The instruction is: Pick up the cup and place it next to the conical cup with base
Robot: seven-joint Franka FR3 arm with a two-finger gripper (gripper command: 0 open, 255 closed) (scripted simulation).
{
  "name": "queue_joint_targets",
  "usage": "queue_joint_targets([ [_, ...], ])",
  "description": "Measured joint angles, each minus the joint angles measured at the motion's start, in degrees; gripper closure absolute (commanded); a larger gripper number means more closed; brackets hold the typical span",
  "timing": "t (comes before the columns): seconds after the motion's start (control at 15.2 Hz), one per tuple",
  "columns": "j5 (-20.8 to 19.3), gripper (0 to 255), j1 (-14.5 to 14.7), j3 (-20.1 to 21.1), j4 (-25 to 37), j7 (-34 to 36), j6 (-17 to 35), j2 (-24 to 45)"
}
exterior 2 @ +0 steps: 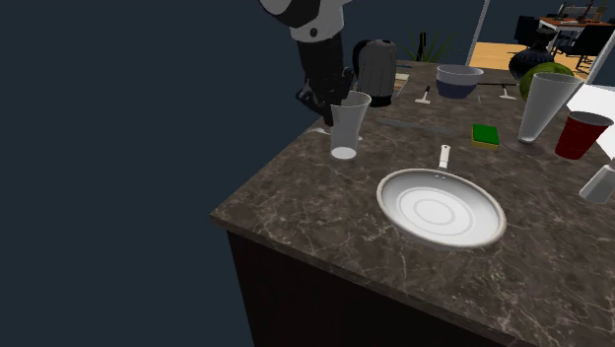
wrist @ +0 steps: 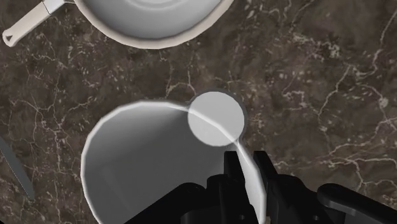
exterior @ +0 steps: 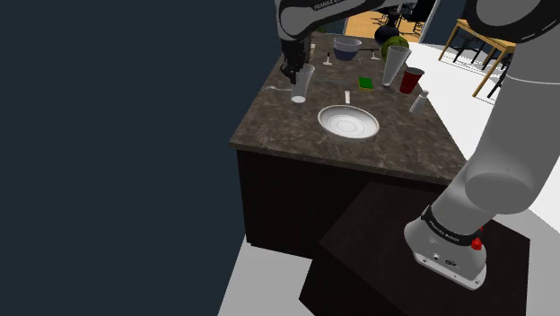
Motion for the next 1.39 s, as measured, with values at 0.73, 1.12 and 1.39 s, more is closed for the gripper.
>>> queue_joint_targets([
  [0.73,0.7,255,0.1,0.1,6.9,-2.1,-7.8,-1.1],
  [1.12,0.9,255,0.3,0.2,12.0,-3.1,-12.4,-0.7],
  [1.39,1.0,255,0.4,0.2,15.7,-3.9,-15.6,-0.3],
])
